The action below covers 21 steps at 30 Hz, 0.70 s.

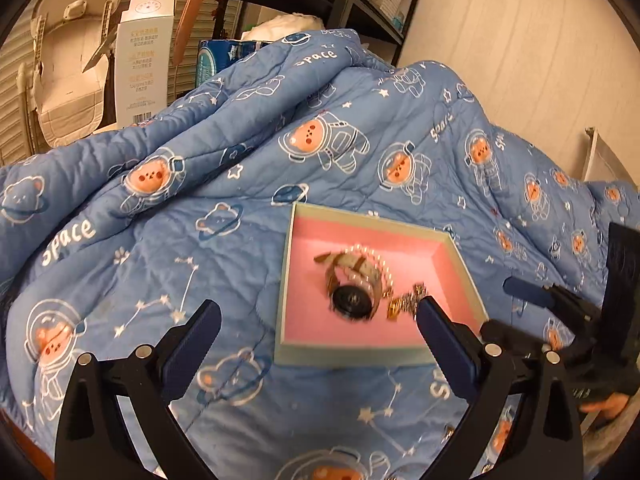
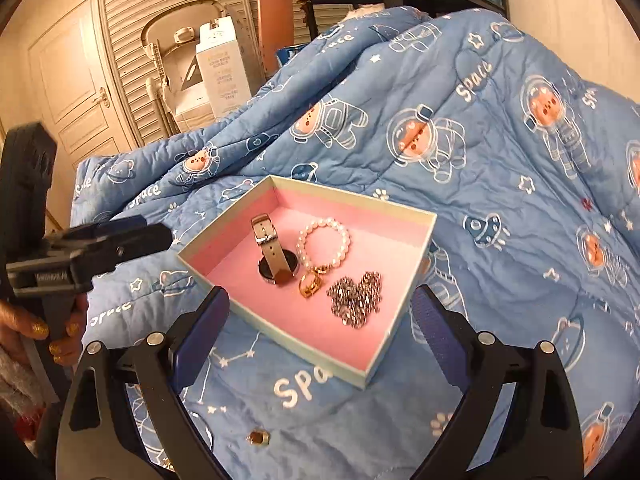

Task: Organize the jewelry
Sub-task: 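Move both tools from the box back to the charms on the quilt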

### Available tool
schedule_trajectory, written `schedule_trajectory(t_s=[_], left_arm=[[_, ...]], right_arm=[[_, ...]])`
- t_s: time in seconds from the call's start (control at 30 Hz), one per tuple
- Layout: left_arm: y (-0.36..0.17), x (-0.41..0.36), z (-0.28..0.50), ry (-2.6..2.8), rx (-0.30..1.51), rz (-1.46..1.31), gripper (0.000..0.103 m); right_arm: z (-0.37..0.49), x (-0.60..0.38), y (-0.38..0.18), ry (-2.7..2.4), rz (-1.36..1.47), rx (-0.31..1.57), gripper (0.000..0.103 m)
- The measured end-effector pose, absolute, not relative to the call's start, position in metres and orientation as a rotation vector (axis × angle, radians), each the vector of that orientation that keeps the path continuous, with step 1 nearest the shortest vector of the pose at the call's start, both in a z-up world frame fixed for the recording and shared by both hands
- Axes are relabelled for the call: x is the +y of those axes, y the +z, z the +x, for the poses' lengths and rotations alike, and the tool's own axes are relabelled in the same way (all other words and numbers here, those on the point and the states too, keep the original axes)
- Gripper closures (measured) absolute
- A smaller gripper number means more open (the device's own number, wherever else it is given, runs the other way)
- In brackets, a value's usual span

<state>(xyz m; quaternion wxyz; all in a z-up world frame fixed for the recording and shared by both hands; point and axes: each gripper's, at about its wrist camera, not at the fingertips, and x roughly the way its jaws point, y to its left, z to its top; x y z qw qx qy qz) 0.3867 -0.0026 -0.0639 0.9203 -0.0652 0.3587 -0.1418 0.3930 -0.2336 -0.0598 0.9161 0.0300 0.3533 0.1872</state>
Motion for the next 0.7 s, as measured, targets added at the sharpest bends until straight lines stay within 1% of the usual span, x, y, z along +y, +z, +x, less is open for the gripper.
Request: schedule_trajectory(t_s=[0.23,0.47,0.5,0.53,0.57,0.63,0.7], left_arm=[[-0.094,0.006,0.312,-0.277,0.779,-0.088,0.007],[-0.11,-0.005,0.265,-0.296,0.811,-0.067,0.007],[-0.113,-0.008,0.26,-0.304,0.817,-0.072,0.007],[-0.115,-0.01,0.255,-0.308,0.82,-0.073,0.007],[-0.117,-0.013,0.25,-0.312,0.821,-0.067,0.007],[-0.119,-0.021,0.242,-0.316,0.818,-0.046,0.007],[-0.121,-0.028,0.234,-0.323,0.812,-0.021,0.007]], right_arm=[[0.336,-0.25,-0.085,0.362,0.085,0.777,0.011],[0.287,-0.246,-0.104,0.37,0.032,0.793,0.012],[0.28,-0.243,-0.106,0.381,0.022,0.796,0.014],[0.275,-0.241,-0.109,0.394,0.012,0.8,0.02],[0.269,-0.238,-0.112,0.402,-0.003,0.804,0.023],[0.261,-0.234,-0.117,0.415,-0.027,0.813,0.032],[0.255,-0.235,-0.122,0.414,-0.02,0.826,0.036]])
